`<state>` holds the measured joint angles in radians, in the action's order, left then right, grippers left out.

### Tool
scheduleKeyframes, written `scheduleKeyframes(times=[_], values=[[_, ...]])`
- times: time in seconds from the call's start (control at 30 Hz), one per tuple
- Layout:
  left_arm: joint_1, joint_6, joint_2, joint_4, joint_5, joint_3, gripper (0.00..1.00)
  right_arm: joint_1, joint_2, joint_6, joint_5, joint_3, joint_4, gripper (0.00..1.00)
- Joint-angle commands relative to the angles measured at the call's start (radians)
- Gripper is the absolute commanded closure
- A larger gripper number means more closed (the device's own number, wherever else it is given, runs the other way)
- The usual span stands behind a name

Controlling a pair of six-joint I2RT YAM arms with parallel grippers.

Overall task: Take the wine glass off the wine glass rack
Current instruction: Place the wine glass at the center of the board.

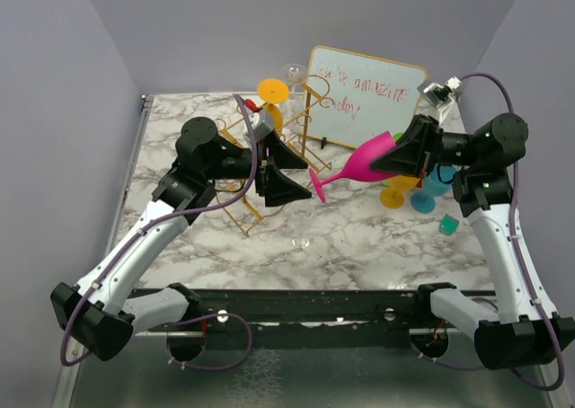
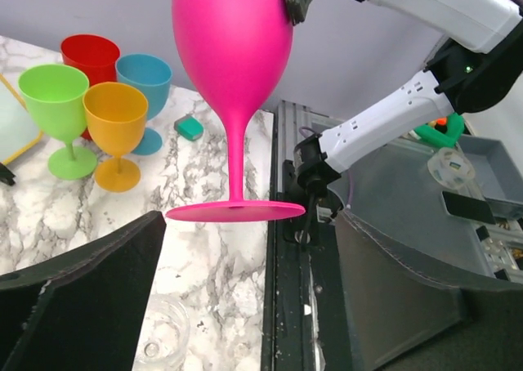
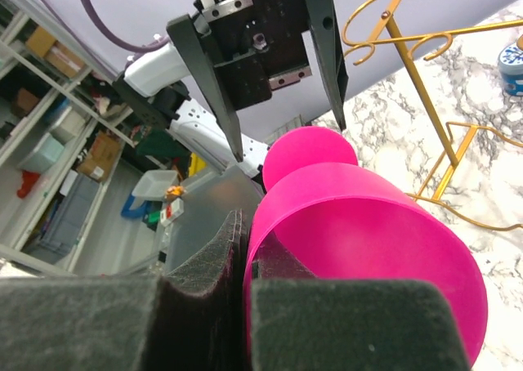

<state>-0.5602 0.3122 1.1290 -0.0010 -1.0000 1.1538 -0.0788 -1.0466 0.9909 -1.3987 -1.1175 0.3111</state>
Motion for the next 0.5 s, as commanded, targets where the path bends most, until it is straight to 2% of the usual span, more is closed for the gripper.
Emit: scheduleKeyframes(times=[0.0, 0.1, 0.33, 0.4, 0.47], values=[[-0.004, -0.023, -0.049, -0.030, 0.072, 0.038, 0.10, -0.010, 0.007, -0.292, -0.008, -0.052, -0.370, 1.00], [-0.003, -0.050, -0.058, -0.071, 0.144, 0.060, 0.02, -0.013, 0.019, -0.284, -0.013, -0.048, -0.356, 1.00], [-0.004, -0.065, -0.038, -0.163, 0.208, 0.100, 0.01, -0.019, 0.013, -0.323, 0.024, -0.048, -0.399, 1.00], [-0.004, -0.061, -0.046, -0.149, 0.224, 0.094, 0.01, -0.018, 0.002, -0.402, 0.047, -0.089, -0.503, 1.00], [-0.004, -0.061, -0.054, -0.135, 0.247, 0.090, 0.01, -0.018, -0.010, -0.531, 0.102, -0.162, -0.680, 1.00]])
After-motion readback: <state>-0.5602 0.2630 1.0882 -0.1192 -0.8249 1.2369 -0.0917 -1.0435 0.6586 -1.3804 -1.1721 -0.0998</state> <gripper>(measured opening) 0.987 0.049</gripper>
